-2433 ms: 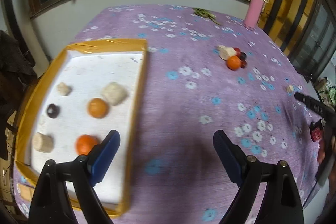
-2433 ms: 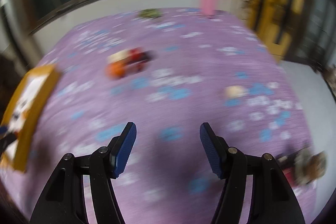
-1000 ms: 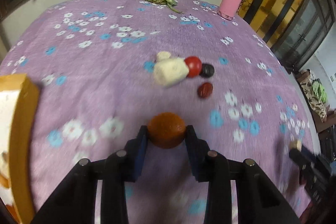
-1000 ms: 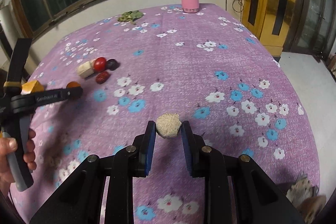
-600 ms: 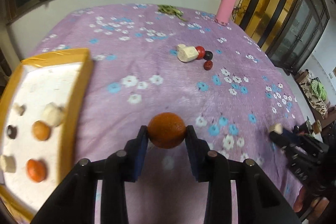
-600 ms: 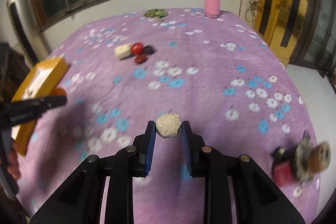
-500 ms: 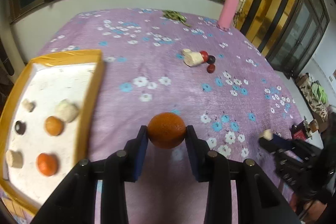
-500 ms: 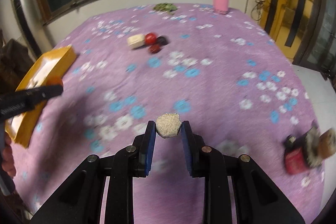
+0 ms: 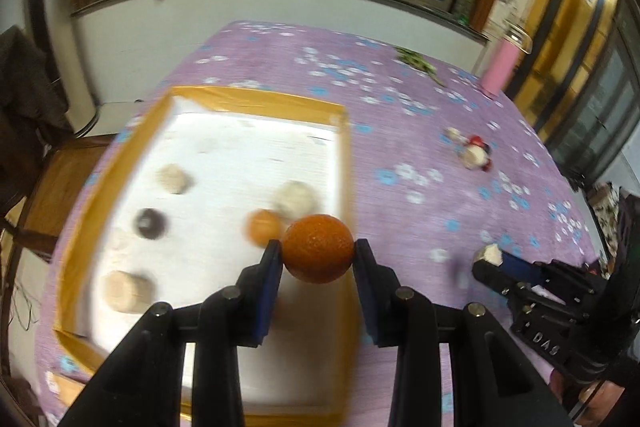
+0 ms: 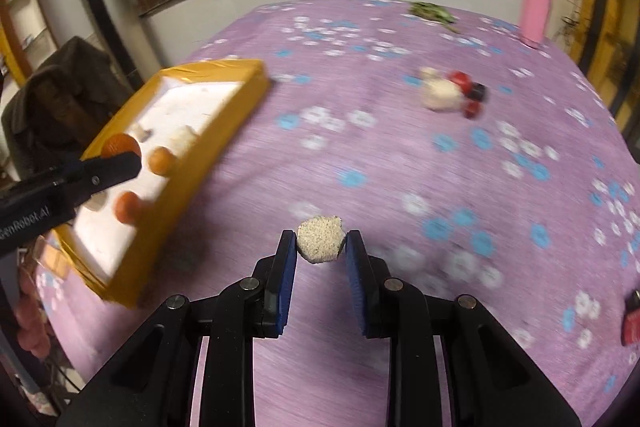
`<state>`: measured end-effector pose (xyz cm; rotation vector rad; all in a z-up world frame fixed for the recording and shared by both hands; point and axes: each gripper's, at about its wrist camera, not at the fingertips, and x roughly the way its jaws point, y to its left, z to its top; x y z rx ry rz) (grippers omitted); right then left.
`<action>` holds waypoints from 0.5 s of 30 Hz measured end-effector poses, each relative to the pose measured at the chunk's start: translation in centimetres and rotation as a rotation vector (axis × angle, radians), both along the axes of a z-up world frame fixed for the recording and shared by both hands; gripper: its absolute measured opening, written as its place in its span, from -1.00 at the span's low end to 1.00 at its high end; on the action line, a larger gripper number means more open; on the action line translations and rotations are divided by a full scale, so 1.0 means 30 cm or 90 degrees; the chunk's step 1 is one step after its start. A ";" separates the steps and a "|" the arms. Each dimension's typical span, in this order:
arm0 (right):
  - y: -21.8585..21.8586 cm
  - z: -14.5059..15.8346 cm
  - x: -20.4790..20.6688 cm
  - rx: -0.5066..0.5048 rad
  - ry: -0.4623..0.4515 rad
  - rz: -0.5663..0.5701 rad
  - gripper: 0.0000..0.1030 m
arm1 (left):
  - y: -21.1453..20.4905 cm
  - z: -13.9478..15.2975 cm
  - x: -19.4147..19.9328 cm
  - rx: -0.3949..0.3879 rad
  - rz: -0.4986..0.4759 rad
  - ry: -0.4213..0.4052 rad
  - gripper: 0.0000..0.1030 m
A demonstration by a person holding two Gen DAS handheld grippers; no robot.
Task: Organize fruits
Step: 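Carry the mandarin and cake piece into the tray and open both tools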
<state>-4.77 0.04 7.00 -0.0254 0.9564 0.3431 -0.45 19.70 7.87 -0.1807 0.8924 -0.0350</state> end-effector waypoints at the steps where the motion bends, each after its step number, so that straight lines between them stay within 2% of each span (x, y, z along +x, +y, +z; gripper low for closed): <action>1: 0.036 0.008 0.013 0.001 -0.002 0.008 -0.53 | 0.035 0.000 0.001 0.001 0.010 0.001 -0.25; 9: 0.256 0.052 0.137 0.019 -0.009 0.050 -0.53 | 0.284 -0.007 0.052 0.006 0.073 0.008 -0.25; 15: 0.383 0.046 0.246 0.036 0.001 0.067 -0.54 | 0.377 -0.022 0.143 0.019 0.081 0.021 -0.25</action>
